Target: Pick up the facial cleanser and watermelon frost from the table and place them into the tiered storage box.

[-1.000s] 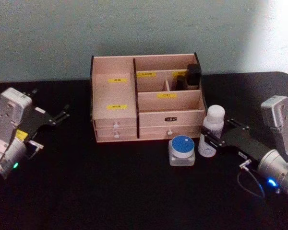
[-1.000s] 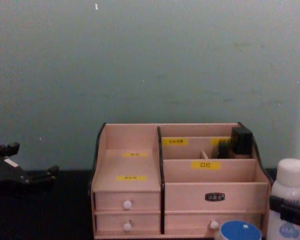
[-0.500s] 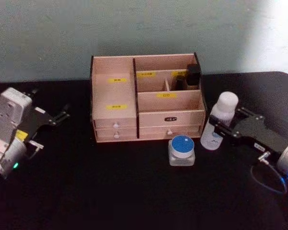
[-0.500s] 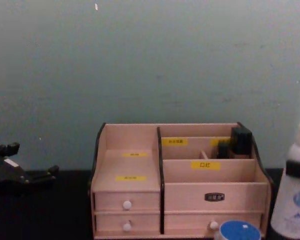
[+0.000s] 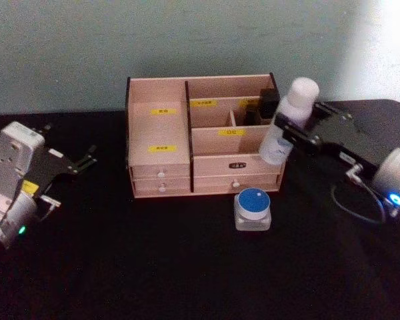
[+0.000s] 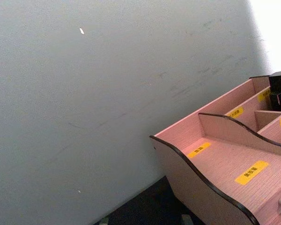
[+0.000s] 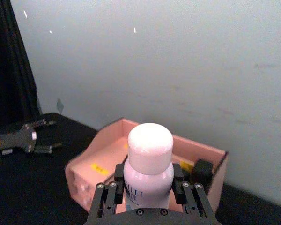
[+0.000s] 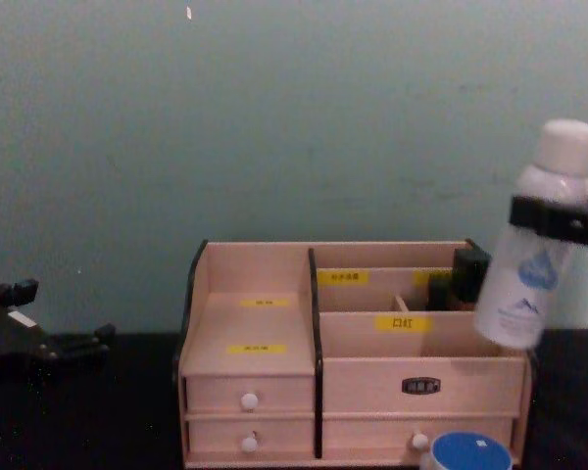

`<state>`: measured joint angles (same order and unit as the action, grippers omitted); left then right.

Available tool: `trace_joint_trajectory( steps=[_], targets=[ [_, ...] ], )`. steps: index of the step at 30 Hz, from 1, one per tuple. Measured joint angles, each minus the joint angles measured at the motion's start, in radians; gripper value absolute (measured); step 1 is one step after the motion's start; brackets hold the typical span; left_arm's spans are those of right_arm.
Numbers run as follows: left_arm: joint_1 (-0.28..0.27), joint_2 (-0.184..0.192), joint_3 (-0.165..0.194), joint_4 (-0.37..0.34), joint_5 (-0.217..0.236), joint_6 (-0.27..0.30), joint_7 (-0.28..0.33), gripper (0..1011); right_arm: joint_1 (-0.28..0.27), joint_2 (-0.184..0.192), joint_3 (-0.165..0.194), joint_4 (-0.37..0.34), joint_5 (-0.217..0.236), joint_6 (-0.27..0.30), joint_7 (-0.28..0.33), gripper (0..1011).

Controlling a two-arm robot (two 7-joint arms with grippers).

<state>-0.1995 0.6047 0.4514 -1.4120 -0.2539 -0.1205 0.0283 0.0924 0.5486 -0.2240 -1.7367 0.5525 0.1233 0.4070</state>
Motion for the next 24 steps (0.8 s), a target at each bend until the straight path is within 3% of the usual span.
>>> trace_joint_trajectory(
  steps=[10, 18, 24],
  targets=[
    [0.0, 0.0, 0.0, 0.0, 0.0, 0.0, 0.0, 1001, 0.183, -0.075, -0.093, 0.134, -0.038, 0.002, -0.005, 590],
    [0.0, 0.0, 0.0, 0.0, 0.0, 0.0, 0.0, 1001, 0.286, -0.13, -0.144, 0.232, -0.061, 0.011, -0.002, 590],
    [0.0, 0.0, 0.0, 0.0, 0.0, 0.0, 0.0, 1001, 0.334, -0.158, -0.169, 0.286, -0.078, 0.017, -0.002, 590]
  ],
)
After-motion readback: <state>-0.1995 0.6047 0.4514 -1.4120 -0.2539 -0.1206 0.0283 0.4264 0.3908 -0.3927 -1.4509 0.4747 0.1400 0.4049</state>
